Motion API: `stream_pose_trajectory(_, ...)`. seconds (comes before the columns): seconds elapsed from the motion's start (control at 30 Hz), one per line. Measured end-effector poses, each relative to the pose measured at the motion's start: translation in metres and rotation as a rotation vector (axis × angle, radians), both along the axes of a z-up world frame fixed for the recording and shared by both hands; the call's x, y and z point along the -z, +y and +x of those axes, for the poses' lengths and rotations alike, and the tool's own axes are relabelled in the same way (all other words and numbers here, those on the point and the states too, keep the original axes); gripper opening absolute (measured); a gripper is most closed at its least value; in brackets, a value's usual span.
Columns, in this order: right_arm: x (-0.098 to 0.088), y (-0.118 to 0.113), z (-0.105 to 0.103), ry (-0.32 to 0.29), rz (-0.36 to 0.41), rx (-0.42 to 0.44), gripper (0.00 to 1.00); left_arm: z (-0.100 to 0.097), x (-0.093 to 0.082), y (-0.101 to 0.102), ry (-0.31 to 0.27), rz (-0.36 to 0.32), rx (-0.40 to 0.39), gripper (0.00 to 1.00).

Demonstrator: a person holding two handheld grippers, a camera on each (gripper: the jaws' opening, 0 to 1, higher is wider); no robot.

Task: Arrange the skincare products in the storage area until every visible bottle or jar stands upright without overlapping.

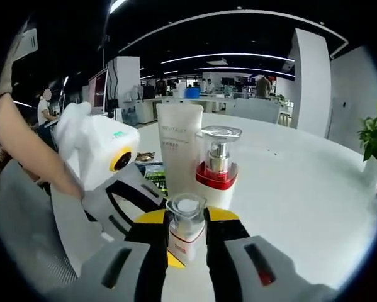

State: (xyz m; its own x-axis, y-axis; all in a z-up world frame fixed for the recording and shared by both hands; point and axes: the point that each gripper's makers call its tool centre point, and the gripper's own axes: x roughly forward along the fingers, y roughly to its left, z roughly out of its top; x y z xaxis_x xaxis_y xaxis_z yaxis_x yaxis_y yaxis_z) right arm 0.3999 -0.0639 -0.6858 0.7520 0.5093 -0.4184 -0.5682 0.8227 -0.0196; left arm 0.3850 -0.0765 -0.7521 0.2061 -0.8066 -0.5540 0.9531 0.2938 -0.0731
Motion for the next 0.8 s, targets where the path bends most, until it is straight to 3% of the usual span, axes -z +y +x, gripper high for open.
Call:
stream_pose_trajectory(0.07,0.000,-0.001,0.000,0.003,0.005,0.002,0.23,-0.001,-0.001,0.005,0.004,0.007,-0.011,0.31)
stream_pose_trajectory(0.2,0.001,-0.005,0.000,0.012,0.001,0.017,0.34,-0.004,-0.006,0.016,0.001,0.015,-0.028,0.33)
stream_pose_trajectory(0.33,-0.002,-0.009,-0.006,0.022,-0.009,0.011,0.35,-0.006,-0.016,0.034,0.005,0.014,-0.079,0.35)
stream_pose_trajectory(0.57,-0.007,-0.010,-0.022,0.051,0.014,0.009,0.51,-0.009,-0.038,0.082,0.023,-0.013,-0.234,0.45)
stream_pose_trajectory(0.8,-0.002,0.002,-0.044,0.087,0.005,-0.016,0.63,-0.017,-0.048,0.129,0.038,-0.012,-0.348,0.54)
